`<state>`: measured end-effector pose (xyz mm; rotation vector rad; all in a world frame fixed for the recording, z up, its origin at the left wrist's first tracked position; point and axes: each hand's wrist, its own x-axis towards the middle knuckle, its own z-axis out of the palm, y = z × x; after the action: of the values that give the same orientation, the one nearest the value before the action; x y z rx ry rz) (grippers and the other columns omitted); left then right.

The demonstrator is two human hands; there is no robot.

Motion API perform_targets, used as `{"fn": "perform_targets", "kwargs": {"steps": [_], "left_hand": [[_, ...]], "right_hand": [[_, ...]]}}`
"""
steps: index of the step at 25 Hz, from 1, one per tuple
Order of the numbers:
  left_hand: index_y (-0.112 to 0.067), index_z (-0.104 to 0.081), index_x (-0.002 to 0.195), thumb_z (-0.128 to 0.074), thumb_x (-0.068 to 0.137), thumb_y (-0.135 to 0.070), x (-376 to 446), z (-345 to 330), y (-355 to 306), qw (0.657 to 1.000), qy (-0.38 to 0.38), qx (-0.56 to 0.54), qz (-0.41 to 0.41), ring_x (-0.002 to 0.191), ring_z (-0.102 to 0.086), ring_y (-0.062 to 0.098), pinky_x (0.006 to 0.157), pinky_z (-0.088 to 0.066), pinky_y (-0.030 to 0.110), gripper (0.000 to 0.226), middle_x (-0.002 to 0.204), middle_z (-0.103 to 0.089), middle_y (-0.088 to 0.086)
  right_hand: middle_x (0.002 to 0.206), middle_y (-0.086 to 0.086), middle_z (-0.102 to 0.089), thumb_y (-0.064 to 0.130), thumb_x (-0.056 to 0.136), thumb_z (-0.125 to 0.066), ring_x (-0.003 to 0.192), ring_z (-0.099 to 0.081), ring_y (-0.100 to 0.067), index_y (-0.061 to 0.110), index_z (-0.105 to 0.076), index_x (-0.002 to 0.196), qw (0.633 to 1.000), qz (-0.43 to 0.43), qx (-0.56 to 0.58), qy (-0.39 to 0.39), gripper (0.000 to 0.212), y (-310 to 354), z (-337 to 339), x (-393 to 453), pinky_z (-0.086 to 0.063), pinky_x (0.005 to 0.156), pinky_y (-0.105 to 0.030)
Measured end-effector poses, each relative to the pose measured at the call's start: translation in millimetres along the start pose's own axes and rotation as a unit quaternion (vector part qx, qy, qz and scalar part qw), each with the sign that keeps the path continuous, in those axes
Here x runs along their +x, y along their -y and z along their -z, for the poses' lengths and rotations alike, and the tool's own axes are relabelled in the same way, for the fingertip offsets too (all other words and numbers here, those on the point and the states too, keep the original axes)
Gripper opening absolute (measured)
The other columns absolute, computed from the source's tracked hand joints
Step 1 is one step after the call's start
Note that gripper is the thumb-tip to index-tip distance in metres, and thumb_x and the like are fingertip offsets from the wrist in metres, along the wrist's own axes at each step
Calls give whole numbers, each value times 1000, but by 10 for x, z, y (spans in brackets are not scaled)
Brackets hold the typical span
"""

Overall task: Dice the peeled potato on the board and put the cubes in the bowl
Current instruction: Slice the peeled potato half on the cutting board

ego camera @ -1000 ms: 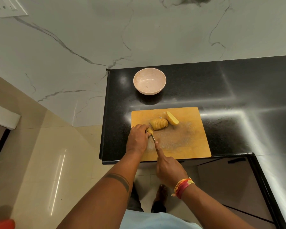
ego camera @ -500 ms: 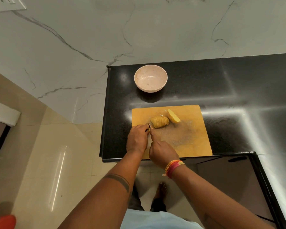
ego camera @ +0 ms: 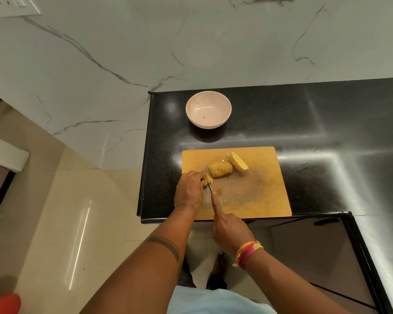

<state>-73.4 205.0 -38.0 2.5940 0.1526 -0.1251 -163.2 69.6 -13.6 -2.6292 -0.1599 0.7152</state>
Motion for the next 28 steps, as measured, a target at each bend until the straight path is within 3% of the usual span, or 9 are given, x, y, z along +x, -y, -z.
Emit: {"fn": "perform_targets", "kwargs": {"steps": [8, 15, 28], "left_hand": [[-20, -66, 131, -63, 98, -19, -40, -22, 59, 999, -7, -38, 4, 119, -53, 15, 100, -43, 28, 33, 128, -62, -4], [-21, -71, 118, -67, 95, -17, -28, -33, 77, 996, -33, -77, 26, 108, -59, 14, 93, -53, 33, 24, 115, -67, -5], [-19, -71, 116, -63, 97, -18, 17, -15, 51, 997, -27, -67, 26, 105, -55, 13, 84, -44, 23, 20, 113, -66, -3]], "right_hand": [[65, -1, -56, 19, 100, -36, 52, -52, -20, 32, 16, 160, 999, 8, 37, -19, 80, -45, 30, -76, -39, 48, -35], [68, -3, -60, 18, 99, -37, 56, -56, -20, 31, 7, 161, 998, 18, 55, -29, 78, 134, 126, 262, -38, 47, -33], [68, -4, -53, 14, 99, -37, 55, -50, -19, 29, 7, 162, 1000, 17, 21, -13, 79, 116, 149, 457, -31, 45, -33]]}}
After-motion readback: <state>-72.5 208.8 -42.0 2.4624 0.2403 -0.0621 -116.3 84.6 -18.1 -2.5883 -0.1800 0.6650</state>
